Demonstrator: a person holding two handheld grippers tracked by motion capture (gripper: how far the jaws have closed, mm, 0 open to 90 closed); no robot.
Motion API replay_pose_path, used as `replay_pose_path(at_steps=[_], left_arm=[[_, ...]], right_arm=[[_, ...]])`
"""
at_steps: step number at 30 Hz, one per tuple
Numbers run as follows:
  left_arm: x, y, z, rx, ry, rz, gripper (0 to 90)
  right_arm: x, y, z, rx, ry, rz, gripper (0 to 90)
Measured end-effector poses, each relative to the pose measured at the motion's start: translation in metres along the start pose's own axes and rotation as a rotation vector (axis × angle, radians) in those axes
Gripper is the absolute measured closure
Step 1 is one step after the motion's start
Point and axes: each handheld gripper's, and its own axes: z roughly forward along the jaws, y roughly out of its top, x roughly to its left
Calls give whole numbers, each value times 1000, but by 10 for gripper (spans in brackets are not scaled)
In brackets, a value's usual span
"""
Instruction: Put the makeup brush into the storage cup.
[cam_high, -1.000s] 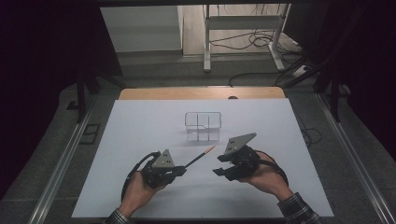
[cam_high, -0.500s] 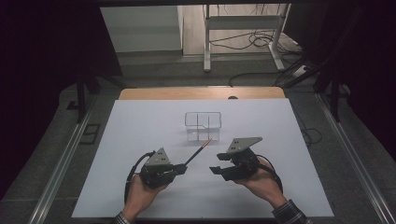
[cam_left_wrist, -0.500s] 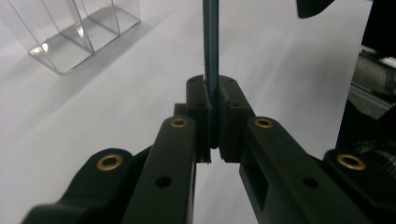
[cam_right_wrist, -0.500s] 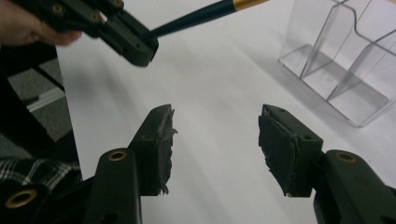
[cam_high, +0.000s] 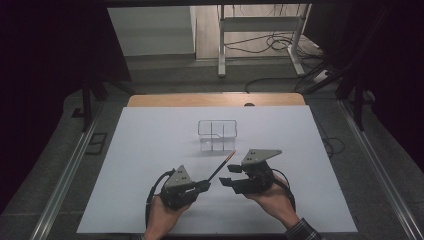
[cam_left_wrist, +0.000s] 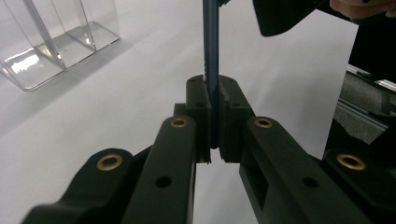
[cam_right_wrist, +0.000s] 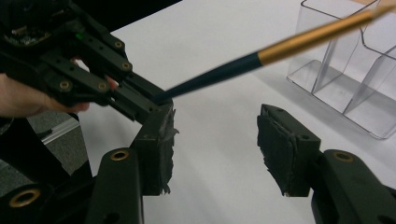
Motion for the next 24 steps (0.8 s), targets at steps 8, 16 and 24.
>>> replay_pose_path(at_steps=[8, 16, 24], left_arm=[[-6, 0, 8, 2, -3, -4, 861], [-13, 1, 15, 26, 11, 9, 860], [-19, 2, 23, 59, 20, 35, 854]], right_arm=[[-1, 0, 5, -14, 20, 35, 468], [-2, 1, 6, -33, 30, 70, 558], [-6, -1, 6, -49, 90, 131, 710]])
